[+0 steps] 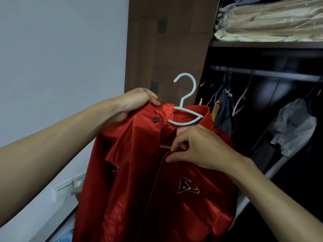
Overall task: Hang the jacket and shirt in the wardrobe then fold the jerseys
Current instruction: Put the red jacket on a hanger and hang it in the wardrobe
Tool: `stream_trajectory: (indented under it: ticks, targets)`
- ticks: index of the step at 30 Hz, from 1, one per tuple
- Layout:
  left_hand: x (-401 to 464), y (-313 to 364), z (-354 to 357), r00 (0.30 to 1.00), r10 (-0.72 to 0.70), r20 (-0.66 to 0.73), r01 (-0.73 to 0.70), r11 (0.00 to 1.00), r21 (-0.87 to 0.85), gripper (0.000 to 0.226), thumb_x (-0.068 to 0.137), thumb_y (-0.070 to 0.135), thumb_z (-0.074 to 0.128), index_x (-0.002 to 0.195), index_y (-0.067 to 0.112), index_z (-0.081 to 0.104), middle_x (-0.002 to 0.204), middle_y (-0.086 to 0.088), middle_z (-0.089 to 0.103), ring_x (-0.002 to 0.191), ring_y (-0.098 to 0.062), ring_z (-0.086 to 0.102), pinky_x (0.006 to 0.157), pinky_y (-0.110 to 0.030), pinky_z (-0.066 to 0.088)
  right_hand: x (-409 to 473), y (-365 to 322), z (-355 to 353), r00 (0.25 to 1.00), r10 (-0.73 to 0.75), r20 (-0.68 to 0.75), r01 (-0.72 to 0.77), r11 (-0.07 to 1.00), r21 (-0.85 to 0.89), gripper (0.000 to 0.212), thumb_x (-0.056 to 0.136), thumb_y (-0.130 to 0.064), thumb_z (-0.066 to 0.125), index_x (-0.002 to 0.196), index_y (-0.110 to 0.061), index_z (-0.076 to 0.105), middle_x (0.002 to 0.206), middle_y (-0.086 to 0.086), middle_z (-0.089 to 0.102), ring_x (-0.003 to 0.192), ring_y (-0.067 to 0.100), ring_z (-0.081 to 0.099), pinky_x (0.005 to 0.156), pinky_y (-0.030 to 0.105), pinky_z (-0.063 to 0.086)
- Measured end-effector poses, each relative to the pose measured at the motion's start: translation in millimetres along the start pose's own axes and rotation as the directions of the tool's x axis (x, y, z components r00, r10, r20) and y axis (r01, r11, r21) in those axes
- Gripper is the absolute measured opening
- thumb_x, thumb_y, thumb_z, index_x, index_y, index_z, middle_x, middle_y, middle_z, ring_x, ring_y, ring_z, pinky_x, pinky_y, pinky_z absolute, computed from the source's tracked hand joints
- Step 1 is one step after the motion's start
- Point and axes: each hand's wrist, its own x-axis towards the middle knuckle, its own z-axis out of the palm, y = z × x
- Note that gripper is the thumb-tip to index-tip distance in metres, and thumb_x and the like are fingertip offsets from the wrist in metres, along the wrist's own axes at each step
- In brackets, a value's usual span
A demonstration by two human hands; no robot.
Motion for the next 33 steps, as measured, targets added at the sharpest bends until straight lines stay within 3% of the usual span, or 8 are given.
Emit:
stream_trajectory:
  ticks: [3, 8, 12, 17, 21, 25, 28, 33]
  targets:
    - [-1.4, -5.6, 3.7, 0.998, 0.018, -0.065, -0.017, 1.0, 0.02, 0.012, 0.091, 0.012, 0.069, 0.095, 0.021, 0.061, 0.083, 0.0, 0.067, 0.074, -0.011, 0.062, 0.068, -0.024, 0.049, 5.0, 6.9, 1.0, 0.989, -0.011, -0.148, 0.041, 0.978, 0.204, 0.022, 0.075, -0.052, 0.082, 0.076, -0.032, 0.073, 0.095, -0.018, 0.059, 0.073, 0.008, 0.053, 0.069, 0.039, 0.051]
    - [-3.2, -8.7, 12.9, 0.98, 0.142, -0.142, -0.124, 0.984, 0.13, 0.019, 0.096, 0.024, 0.066, 0.107, 0.023, 0.051, 0.081, 0.0, 0.062, 0.068, -0.009, 0.058, 0.062, -0.024, 0.047, 20.3, -0.5, -0.4, 0.947, 0.033, -0.32, 0.079, 0.941, 0.328, 0.018, 0.078, -0.041, 0.084, 0.081, -0.026, 0.076, 0.077, 0.0, 0.073, 0.056, 0.015, 0.046, 0.06, 0.045, 0.045]
    - [-3.9, -3.9, 19.7, 0.979, 0.18, -0.093, -0.163, 0.973, 0.165, 0.022, 0.096, 0.026, 0.065, 0.11, 0.022, 0.048, 0.078, -0.002, 0.057, 0.064, -0.011, 0.051, 0.059, -0.027, 0.043, 34.5, -5.5, 1.1, 0.942, 0.109, -0.316, -0.003, 0.949, 0.316, 0.022, 0.079, -0.044, 0.084, 0.079, -0.024, 0.074, 0.059, -0.034, 0.058, 0.054, -0.002, 0.045, 0.059, 0.028, 0.033]
    - [-4.6, -7.1, 23.5, 0.985, 0.167, -0.04, -0.16, 0.979, 0.127, 0.024, 0.097, 0.024, 0.066, 0.11, 0.021, 0.047, 0.089, -0.011, 0.06, 0.077, -0.02, 0.057, 0.07, -0.034, 0.046, 39.8, -2.7, 4.3, 0.946, 0.196, -0.26, -0.03, 0.849, 0.527, 0.021, 0.076, -0.019, 0.09, 0.071, -0.01, 0.071, 0.043, -0.024, 0.053, 0.044, -0.007, 0.052, 0.05, 0.008, 0.035]
    - [-4.5, -12.3, 25.6, 0.987, 0.158, -0.029, -0.152, 0.977, 0.151, 0.025, 0.097, 0.024, 0.066, 0.113, 0.02, 0.047, 0.091, -0.008, 0.061, 0.068, -0.01, 0.057, 0.059, -0.02, 0.047, 43.4, 1.3, 12.4, 0.941, 0.243, -0.234, -0.034, 0.757, 0.652, 0.043, 0.071, -0.011, 0.092, 0.065, -0.015, 0.05, 0.061, 0.008, 0.071, 0.051, 0.014, 0.059, 0.054, 0.034, 0.048]
    - [-3.4, -17.1, 25.5, 0.988, 0.154, -0.035, -0.146, 0.976, 0.161, 0.026, 0.098, 0.024, 0.065, 0.116, 0.018, 0.047, 0.087, -0.005, 0.059, 0.062, -0.005, 0.053, 0.048, -0.011, 0.043, 40.3, 2.2, 16.3, 0.948, 0.192, -0.252, 0.002, 0.792, 0.611, 0.051, 0.076, -0.009, 0.089, 0.061, -0.019, 0.041, 0.047, -0.004, 0.057, 0.045, 0.017, 0.055, 0.047, 0.037, 0.052]
    - [-1.8, -19.7, 22.7, 0.987, 0.159, -0.018, -0.154, 0.973, 0.17, 0.026, 0.097, 0.025, 0.065, 0.114, 0.02, 0.047, 0.085, -0.004, 0.057, 0.06, -0.003, 0.052, 0.05, -0.014, 0.043, 40.1, 4.6, 20.8, 0.949, 0.154, -0.275, 0.005, 0.865, 0.502, 0.055, 0.078, -0.011, 0.087, 0.064, -0.023, 0.035, 0.048, 0.001, 0.05, 0.045, 0.013, 0.053, 0.048, 0.048, 0.055]
    - [-8.4, -22.5, 8.7, 0.987, 0.157, -0.019, -0.155, 0.982, 0.107, 0.024, 0.097, 0.023, 0.066, 0.113, 0.019, 0.049, 0.078, 0.001, 0.058, 0.056, -0.001, 0.054, 0.052, -0.016, 0.045, 33.7, 7.9, 6.9, 0.958, 0.229, -0.173, -0.071, 0.772, 0.632, 0.041, 0.072, -0.026, 0.092, 0.087, -0.018, 0.054, 0.071, -0.003, 0.076, 0.057, 0.006, 0.064, 0.062, 0.037, 0.059]
